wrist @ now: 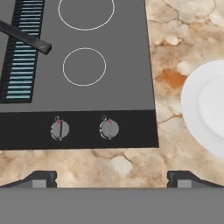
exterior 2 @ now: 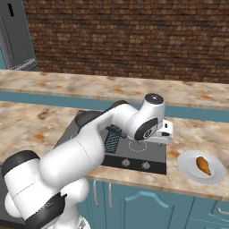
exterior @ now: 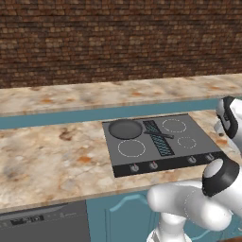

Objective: Pick the croissant and place it on the pan. Then turn on the stove to warm the croissant.

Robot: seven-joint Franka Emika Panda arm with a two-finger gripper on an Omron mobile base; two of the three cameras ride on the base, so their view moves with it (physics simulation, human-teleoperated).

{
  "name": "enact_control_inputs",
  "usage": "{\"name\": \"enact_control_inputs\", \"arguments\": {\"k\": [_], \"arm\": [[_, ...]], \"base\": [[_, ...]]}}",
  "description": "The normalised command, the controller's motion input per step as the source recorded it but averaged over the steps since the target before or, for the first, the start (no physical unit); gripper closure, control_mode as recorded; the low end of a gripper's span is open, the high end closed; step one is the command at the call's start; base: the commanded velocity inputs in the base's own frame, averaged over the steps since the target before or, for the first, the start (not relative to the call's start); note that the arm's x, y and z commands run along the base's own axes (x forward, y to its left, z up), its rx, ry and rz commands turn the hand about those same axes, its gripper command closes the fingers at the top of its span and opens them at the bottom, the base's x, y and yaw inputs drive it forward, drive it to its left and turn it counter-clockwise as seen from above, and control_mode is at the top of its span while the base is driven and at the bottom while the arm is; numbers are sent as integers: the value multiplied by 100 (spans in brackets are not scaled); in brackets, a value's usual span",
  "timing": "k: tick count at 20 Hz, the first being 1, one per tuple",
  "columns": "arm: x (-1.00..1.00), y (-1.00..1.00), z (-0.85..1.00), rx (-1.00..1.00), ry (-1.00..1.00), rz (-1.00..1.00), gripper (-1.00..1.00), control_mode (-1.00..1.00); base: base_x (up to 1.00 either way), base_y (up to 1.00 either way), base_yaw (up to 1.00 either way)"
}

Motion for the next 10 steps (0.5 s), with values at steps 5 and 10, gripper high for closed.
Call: {"name": "enact_control_inputs", "arguments": {"k": [5,10], "arm": [[0,-22,-12,-6,0,1,-100,-100],[0,-23,-12,-10,0,0,-100,-100]], "base": [[0,0,0],[0,0,0]]}}
